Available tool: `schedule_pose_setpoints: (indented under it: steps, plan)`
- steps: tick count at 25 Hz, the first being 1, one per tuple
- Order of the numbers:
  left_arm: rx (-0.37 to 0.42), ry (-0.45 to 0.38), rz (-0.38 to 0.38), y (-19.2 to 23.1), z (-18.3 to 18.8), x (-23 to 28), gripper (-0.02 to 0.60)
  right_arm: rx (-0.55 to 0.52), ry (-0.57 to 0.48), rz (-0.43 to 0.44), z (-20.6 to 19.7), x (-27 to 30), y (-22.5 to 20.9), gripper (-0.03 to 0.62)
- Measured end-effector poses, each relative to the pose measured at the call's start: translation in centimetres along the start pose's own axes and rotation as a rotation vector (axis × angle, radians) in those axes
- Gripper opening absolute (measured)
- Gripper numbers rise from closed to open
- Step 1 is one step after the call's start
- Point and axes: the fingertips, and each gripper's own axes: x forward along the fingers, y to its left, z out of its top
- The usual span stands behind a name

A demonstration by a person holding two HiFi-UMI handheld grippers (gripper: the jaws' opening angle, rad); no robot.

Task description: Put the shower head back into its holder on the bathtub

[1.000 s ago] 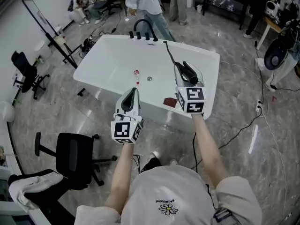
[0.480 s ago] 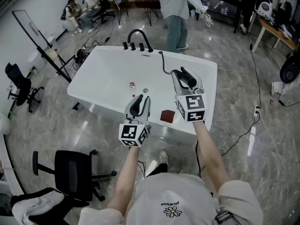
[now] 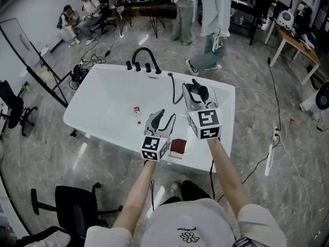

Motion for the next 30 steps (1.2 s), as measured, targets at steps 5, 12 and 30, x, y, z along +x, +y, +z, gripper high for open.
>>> schedule_pose_setpoints:
  steps: [5,12,30]
  plan:
    - [0.011,0.085,-0.005,2.5,-2.6,6.6,0.192,0.026,-0.025,0.024,-1.0,5.0,-4.2,0.135]
    - [0.028,0.193,0.000,7.1,-6.6,16.6,0.223,0.023,-0.078,0.110,-0.5,14.1,-9.7,0.137]
    - [-0.081,0.587,-0.021,15.8,-36.4,32.5,0.245,0.034,-0.127,0.127,-6.0,29.0,-13.6,0.137]
